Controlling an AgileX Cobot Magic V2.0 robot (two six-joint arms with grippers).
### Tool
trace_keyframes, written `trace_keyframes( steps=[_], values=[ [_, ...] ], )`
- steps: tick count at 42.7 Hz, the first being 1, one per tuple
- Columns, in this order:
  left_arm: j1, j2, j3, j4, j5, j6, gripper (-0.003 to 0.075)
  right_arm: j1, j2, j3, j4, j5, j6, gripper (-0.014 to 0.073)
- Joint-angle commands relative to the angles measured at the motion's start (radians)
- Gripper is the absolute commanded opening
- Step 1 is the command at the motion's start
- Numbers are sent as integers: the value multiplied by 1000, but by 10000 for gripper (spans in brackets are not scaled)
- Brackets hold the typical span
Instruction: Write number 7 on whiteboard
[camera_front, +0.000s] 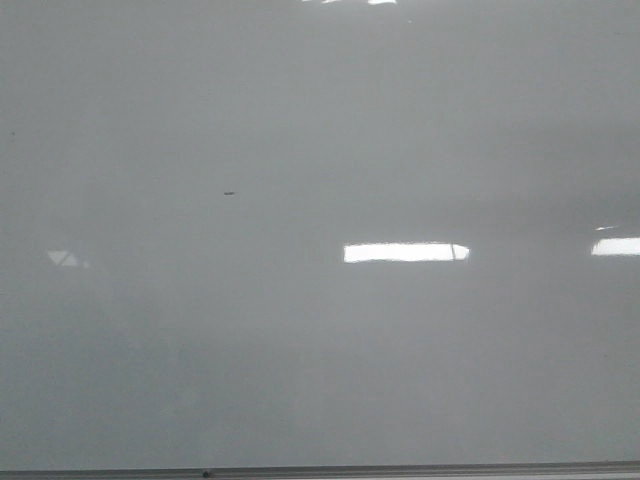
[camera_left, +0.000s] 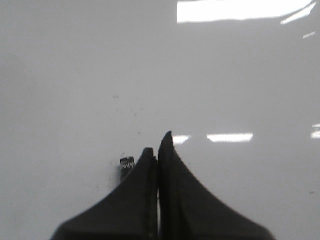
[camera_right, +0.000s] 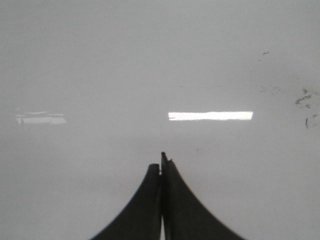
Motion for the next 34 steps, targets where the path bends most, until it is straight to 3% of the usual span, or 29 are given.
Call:
trace_keyframes(
  steps=[1, 8, 11, 13, 20, 24, 27, 34],
  values=[
    [2, 109, -65, 3, -34, -7, -20, 0, 93, -61, 5, -63, -6, -65],
    [2, 164, -67, 3, -41, -7, -18, 0, 132, -63, 5, -64, -6, -64],
    [2, 165, -65, 3, -41, -7, 29, 0, 132, -63, 5, -61, -6, -33],
    [2, 165, -64, 3, -41, -7, 120, 0, 132, -63, 5, -61, -6, 21],
    [2, 165, -64, 3, -30, -7, 546, 0, 132, -63, 5, -61, -6, 377],
    [2, 165, -64, 3, -32, -7, 671, 0, 132, -63, 5, -61, -6, 531],
    [2, 165, -64, 3, -35, -7, 681, 0, 132, -63, 5, -62, -6, 593],
    [2, 184, -64, -11, -18, -7, 679, 0, 132, -63, 5, -63, -6, 601]
  ],
)
